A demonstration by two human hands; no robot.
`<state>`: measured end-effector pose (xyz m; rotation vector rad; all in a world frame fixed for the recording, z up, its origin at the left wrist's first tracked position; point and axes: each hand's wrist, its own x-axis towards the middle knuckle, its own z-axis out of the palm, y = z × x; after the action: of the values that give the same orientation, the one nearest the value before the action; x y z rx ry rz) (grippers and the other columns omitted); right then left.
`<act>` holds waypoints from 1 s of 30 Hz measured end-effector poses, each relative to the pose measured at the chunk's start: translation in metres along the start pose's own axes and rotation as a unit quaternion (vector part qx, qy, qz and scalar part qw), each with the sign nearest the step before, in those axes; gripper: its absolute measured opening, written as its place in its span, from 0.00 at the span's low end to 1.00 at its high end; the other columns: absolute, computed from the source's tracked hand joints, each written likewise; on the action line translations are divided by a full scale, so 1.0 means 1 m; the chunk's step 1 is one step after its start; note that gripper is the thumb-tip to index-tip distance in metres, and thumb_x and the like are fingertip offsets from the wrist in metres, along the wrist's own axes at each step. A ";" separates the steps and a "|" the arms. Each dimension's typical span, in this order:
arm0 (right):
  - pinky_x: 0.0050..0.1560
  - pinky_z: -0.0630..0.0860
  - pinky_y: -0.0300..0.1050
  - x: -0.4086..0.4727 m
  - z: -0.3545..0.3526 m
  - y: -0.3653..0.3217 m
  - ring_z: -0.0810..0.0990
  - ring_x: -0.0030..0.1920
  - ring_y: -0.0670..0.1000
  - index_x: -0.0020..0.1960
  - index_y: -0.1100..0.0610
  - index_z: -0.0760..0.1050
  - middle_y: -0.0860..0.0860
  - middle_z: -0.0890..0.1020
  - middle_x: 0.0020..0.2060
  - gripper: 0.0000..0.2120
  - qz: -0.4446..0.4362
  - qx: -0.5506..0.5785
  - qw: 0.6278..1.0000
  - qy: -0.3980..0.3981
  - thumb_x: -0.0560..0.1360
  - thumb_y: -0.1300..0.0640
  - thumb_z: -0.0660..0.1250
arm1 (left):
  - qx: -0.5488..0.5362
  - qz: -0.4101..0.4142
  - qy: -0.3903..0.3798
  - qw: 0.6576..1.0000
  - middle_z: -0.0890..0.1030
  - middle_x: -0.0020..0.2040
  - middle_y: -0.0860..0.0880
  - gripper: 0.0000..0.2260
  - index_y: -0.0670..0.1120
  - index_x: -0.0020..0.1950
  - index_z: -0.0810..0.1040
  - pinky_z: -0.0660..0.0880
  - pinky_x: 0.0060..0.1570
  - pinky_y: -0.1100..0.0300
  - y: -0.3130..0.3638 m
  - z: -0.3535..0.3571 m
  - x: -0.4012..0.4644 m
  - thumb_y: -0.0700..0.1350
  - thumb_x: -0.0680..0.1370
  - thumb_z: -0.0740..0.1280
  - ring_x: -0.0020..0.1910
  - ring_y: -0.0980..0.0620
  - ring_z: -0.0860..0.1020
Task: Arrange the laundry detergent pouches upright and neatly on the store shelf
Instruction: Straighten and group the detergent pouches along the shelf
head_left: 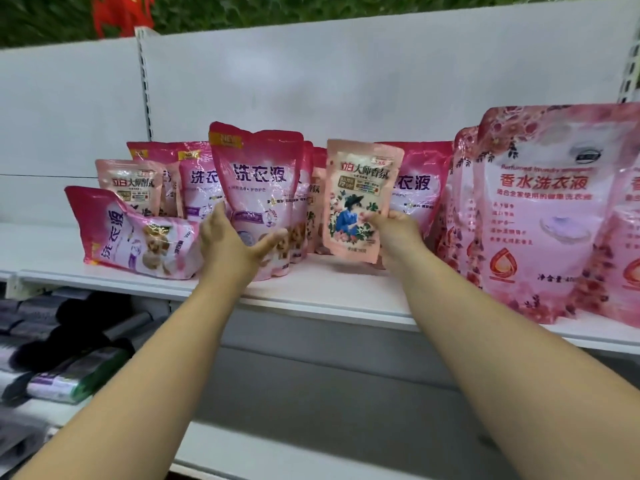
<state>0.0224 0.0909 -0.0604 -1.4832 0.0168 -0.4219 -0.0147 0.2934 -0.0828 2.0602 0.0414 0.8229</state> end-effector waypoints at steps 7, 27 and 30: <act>0.52 0.78 0.51 0.026 0.021 0.012 0.81 0.48 0.56 0.38 0.54 0.76 0.53 0.82 0.43 0.06 0.006 -0.083 0.996 0.011 0.73 0.60 0.69 | -0.027 -0.115 -0.035 0.992 0.63 0.72 0.39 0.45 0.43 0.76 0.45 0.65 0.63 0.51 -0.005 0.015 0.014 0.54 0.71 0.71 0.68 0.40 0.66; 0.49 0.69 0.46 0.007 0.029 0.008 0.74 0.59 0.59 0.65 0.63 0.68 0.58 0.75 0.60 0.25 0.045 -0.326 0.944 -0.020 0.78 0.44 0.58 | -0.178 0.028 0.101 0.978 0.79 0.49 0.52 0.23 0.48 0.56 0.72 0.73 0.50 0.59 -0.019 0.012 -0.007 0.58 0.67 0.71 0.49 0.51 0.78; 0.50 0.71 0.45 -0.013 0.017 -0.003 0.76 0.55 0.57 0.58 0.59 0.74 0.55 0.77 0.53 0.21 -0.017 -0.251 0.968 -0.026 0.78 0.43 0.58 | -0.192 0.067 0.060 0.977 0.79 0.45 0.52 0.24 0.42 0.57 0.73 0.77 0.43 0.65 -0.012 0.005 -0.013 0.54 0.68 0.71 0.43 0.62 0.79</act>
<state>0.0137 0.1105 -0.0591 -1.9959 0.0598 -0.4234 -0.0185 0.2927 -0.1009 1.6618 -0.1790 0.9545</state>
